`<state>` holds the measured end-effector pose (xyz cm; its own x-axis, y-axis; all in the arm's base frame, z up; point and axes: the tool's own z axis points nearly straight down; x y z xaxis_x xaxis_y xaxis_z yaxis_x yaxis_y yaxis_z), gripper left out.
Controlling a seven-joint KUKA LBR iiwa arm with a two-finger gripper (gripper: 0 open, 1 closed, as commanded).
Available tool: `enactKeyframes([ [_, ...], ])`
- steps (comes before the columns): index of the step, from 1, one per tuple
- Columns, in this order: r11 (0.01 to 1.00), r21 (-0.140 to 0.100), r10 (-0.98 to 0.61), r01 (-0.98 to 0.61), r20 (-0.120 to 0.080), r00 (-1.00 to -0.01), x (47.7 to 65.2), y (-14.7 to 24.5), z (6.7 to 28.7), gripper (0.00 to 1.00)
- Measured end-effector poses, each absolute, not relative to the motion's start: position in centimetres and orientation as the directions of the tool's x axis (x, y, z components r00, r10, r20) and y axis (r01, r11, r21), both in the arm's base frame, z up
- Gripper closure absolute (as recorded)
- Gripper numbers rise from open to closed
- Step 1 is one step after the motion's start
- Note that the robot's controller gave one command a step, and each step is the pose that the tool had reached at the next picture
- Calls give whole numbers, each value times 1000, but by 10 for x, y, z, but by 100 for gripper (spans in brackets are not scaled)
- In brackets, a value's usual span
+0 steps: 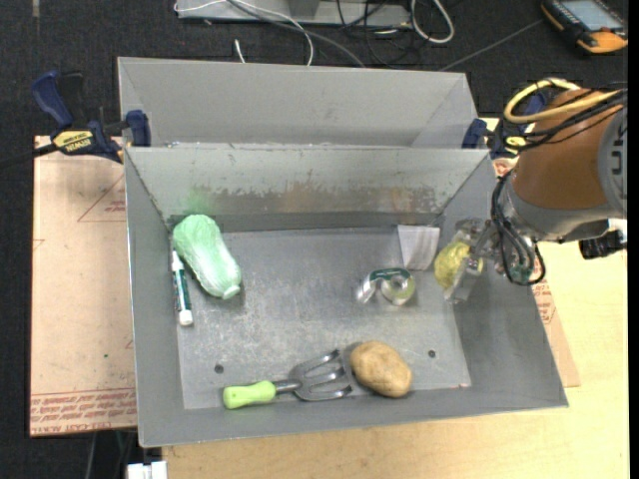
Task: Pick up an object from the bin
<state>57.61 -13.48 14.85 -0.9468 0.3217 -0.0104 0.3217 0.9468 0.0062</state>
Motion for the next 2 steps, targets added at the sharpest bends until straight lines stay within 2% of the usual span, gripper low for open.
enactKeyframes([
  [2, 947, 7, 320, 320, -12, -947, 577, -134, 223, 100],
])
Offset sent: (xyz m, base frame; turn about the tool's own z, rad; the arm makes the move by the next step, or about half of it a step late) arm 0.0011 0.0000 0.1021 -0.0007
